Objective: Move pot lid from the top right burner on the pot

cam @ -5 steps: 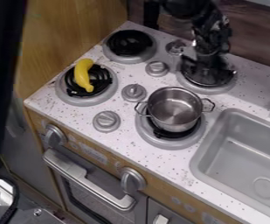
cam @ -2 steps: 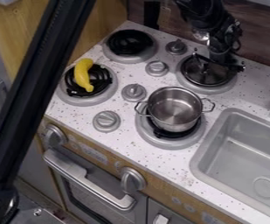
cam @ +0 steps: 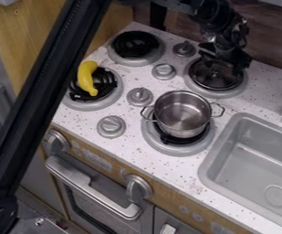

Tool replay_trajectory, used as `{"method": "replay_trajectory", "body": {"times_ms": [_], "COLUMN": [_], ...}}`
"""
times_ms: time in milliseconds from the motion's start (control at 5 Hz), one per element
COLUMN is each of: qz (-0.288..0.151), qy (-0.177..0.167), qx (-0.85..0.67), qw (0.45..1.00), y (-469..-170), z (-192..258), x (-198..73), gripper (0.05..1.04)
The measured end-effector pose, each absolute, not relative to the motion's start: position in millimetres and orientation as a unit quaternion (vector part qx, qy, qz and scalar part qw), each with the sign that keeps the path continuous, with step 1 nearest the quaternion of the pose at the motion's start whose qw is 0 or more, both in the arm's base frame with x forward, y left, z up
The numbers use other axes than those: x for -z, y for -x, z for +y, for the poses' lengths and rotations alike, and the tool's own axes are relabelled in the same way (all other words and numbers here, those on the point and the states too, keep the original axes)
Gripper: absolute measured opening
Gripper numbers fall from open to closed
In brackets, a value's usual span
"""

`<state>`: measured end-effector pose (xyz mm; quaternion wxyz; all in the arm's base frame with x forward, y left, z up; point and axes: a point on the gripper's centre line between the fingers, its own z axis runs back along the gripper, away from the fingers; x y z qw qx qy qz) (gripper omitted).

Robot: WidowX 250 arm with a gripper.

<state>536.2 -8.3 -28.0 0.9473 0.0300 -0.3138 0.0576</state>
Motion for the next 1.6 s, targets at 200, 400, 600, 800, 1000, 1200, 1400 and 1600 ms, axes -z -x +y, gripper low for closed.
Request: {"method": "replay_trajectory", "body": {"times_ms": [200,400,600,800,1000,1200,1400,1600], "qz": [-0.313,-0.29,-0.279,-0.28,-0.278,-0.276,-0.28,-0.294], "qy": [-0.031,-0.023,-0.02,-0.01,-0.011,-0.007,0.003,0.006], "qx": [-0.069,-0.079,-0.085,-0.082,-0.079,-0.081,-0.067,-0.051], "qw": [0.947,0.954,0.956,0.956,0.957,0.958,0.958,0.954], "y": [-539,-533,-531,-532,-532,-531,-529,-523], "z": [0,1,-2,-4,-3,-4,-9,-17], "x": [28,42,45,44,45,45,47,34], "gripper": [0.999,0.988,0.911,0.631,0.349,0.269,0.269,0.269]}}
